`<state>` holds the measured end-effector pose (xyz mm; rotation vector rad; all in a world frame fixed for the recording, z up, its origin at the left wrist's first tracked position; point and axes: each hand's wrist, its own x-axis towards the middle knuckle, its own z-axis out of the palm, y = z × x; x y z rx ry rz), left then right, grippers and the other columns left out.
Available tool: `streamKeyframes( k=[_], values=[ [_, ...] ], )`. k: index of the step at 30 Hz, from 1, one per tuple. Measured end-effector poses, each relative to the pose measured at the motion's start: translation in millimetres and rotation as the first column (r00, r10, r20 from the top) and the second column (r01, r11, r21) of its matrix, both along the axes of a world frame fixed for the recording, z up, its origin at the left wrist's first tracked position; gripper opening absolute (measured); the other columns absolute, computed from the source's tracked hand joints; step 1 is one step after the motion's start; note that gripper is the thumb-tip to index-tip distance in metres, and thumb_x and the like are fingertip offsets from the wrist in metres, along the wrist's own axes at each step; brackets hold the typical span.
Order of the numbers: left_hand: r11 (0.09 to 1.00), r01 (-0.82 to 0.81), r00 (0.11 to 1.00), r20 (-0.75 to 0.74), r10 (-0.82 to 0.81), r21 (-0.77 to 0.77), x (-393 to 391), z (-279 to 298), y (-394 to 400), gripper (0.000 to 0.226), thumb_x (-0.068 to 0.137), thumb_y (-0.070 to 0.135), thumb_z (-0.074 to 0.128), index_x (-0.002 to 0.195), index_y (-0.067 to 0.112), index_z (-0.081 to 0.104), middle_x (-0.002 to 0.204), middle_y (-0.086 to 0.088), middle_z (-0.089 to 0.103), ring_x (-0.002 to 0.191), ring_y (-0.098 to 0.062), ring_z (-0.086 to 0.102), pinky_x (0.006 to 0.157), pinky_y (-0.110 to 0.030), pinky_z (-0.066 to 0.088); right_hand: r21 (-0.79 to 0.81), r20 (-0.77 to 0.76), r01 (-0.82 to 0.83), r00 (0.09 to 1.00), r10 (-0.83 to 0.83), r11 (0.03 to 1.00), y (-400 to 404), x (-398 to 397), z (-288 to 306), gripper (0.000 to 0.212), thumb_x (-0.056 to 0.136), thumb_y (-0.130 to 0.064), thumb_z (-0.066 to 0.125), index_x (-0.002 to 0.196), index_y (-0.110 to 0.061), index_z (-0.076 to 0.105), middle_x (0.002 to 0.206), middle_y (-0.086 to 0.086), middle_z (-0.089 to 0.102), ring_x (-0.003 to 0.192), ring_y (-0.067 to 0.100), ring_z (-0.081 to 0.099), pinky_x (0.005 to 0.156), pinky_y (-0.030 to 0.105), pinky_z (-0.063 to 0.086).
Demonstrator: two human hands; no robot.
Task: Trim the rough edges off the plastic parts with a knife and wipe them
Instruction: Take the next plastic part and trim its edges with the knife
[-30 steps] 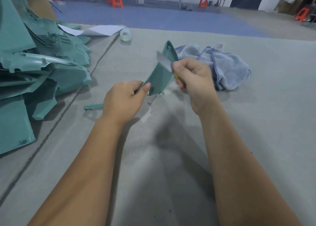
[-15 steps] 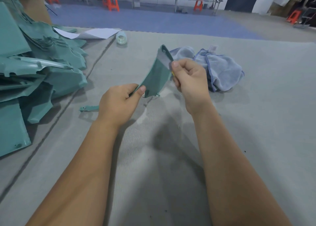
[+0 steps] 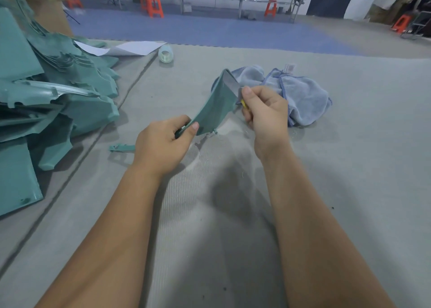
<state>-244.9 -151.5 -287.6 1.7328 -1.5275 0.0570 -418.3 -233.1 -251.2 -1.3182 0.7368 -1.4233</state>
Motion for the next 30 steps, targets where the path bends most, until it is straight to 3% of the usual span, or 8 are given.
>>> streamKeyframes(
  k=[6, 9, 11, 13, 18, 22, 27, 30],
  values=[
    [1.0, -0.023, 1.0, 0.005, 0.023, -0.004, -1, 1, 1, 0.034, 0.088, 0.061, 0.036, 0.068, 0.036, 0.049, 0.056, 0.012, 0.05, 0.05, -0.008, 0.044, 0.05, -0.028, 0.031, 0.108, 0.258, -0.341, 0.917, 0.305, 0.934, -3, -12, -3, 0.024, 0.097, -0.023, 0.05, 0.076, -0.014, 0.056, 0.052, -0.001, 0.04, 0.039, 0.007, 0.024, 0.04, 0.018, 0.019],
    [0.998, -0.054, 0.99, 0.125, 0.058, -0.037, -2, 4, -3, 0.03, 0.09, 0.06, 0.032, 0.076, 0.04, 0.048, 0.053, 0.009, 0.045, 0.054, -0.011, 0.046, 0.049, -0.027, 0.024, 0.306, 0.349, -0.285, 0.921, 0.171, 0.908, -10, -15, -4, 0.032, 0.103, -0.034, 0.042, 0.083, -0.014, 0.057, 0.054, -0.004, 0.043, 0.041, 0.008, 0.025, 0.041, 0.018, 0.019],
    [0.997, -0.051, 0.968, 0.242, 0.064, -0.062, 1, 3, -10, 0.026, 0.096, 0.04, 0.038, 0.111, 0.034, 0.058, 0.071, 0.007, 0.048, 0.068, -0.025, 0.05, 0.054, -0.03, 0.026, 0.391, 0.444, -0.297, 0.89, 0.105, 0.871, -13, -17, -6, 0.033, 0.102, -0.04, 0.042, 0.085, -0.016, 0.056, 0.055, -0.005, 0.042, 0.042, 0.008, 0.028, 0.042, 0.017, 0.021],
    [0.998, -0.046, 0.936, 0.352, 0.031, 0.037, 4, -3, -15, 0.051, 0.096, 0.024, 0.044, 0.146, 0.025, 0.037, 0.088, -0.004, 0.043, 0.084, -0.03, 0.046, 0.069, -0.036, 0.03, 0.443, 0.49, -0.291, 0.871, 0.043, 0.848, -15, -18, -9, 0.027, 0.099, -0.037, 0.05, 0.081, -0.018, 0.053, 0.055, -0.006, 0.041, 0.041, 0.007, 0.031, 0.042, 0.017, 0.024],
    [0.917, -0.135, 0.888, 0.456, -0.056, 0.376, 2, -19, -20, 0.055, 0.095, 0.057, 0.021, 0.149, 0.044, 0.02, 0.098, 0.002, 0.027, 0.107, -0.025, 0.036, 0.086, -0.036, 0.018, 0.553, 0.344, -0.137, 0.936, -0.076, 0.822, -15, -12, -17, 0.019, 0.094, -0.027, 0.063, 0.085, -0.017, 0.05, 0.066, 0.0, 0.051, 0.041, 0.009, 0.044, 0.041, 0.019, 0.037],
    [0.951, -0.12, 0.876, 0.482, -0.034, 0.285, 3, -20, -19, 0.052, 0.099, 0.037, 0.033, 0.15, 0.039, 0.024, 0.097, 0.002, 0.027, 0.102, -0.025, 0.035, 0.084, -0.036, 0.019, 0.498, -0.014, 0.069, 0.997, -0.072, 0.865, -14, -4, -22, 0.031, 0.094, -0.021, 0.063, 0.082, -0.02, 0.035, 0.073, 0.001, 0.049, 0.04, 0.009, 0.04, 0.039, 0.02, 0.034],
    [0.994, -0.037, 0.889, 0.459, -0.013, 0.1, 1, -16, -17, 0.066, 0.084, 0.02, 0.034, 0.149, 0.032, 0.032, 0.103, -0.005, 0.036, 0.097, -0.024, 0.033, 0.082, -0.034, 0.016, 0.419, 0.369, -0.156, 0.929, -0.011, 0.894, -15, -11, -10, 0.041, 0.093, 0.005, 0.055, 0.073, -0.022, 0.031, 0.053, -0.005, 0.052, 0.035, 0.005, 0.037, 0.031, 0.016, 0.025],
    [0.996, -0.093, 0.916, 0.392, 0.089, -0.01, 0, -13, -20, 0.061, 0.084, 0.016, 0.051, 0.142, 0.033, 0.043, 0.116, -0.011, 0.042, 0.104, -0.024, 0.032, 0.092, -0.036, 0.017, 0.377, 0.343, -0.132, 0.939, -0.005, 0.917, -15, -9, -8, 0.045, 0.092, 0.007, 0.055, 0.072, -0.024, 0.03, 0.077, -0.001, 0.072, 0.036, 0.006, 0.039, 0.035, 0.016, 0.029]
  ],
)
